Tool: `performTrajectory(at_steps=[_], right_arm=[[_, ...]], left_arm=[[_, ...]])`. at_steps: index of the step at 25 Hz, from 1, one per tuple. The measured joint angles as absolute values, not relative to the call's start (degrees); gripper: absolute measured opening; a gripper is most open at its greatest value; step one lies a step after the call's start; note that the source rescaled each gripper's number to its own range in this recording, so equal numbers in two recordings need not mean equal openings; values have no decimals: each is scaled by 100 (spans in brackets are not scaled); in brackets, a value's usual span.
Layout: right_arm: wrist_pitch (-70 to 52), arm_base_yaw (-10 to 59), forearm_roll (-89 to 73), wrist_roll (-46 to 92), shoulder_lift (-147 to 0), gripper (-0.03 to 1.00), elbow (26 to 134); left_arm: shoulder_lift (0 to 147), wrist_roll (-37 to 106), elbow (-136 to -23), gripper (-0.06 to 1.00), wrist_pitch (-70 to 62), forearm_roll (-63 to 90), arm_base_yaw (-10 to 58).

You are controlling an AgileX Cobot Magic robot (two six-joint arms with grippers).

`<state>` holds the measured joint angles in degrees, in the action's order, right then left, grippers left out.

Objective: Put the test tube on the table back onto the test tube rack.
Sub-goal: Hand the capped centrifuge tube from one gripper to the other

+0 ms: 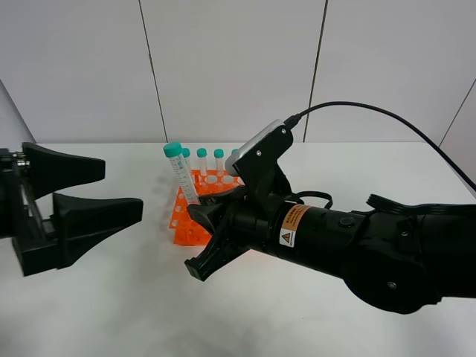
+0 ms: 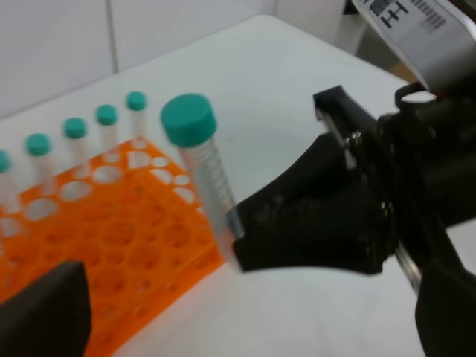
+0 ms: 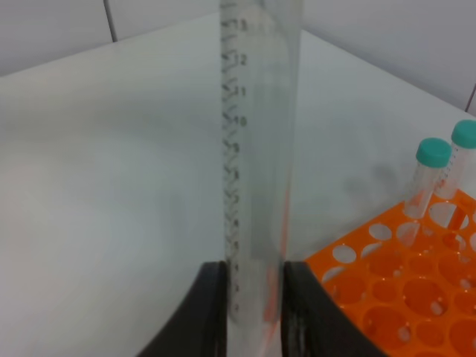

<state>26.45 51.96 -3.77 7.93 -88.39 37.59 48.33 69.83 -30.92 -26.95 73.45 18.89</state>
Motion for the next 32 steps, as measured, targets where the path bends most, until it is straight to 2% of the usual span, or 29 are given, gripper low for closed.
performTrajectory(at_steps=[6,18,25,30,32], right_arm=[[2648,5196,-325,793,-8839,1,3759],[2862,5196,-170,793,-8839,1,3759],[2940,5196,-160,793,-8839,1,3759],[2959,5208,-123,793,-8839,1,3759],[2973,5208,-119,799,-8839,1,3759]], left_arm=[[5629,8092,-3546,94,-2547,8513,1889],[6822,8384,-3998,92,-2993,9469,1889],[6888,8924,-3998,60,-3510,9874,1889],[6888,8979,-3998,23,-3668,9881,1889],[6888,8979,-3998,12,-3668,9881,1889]])
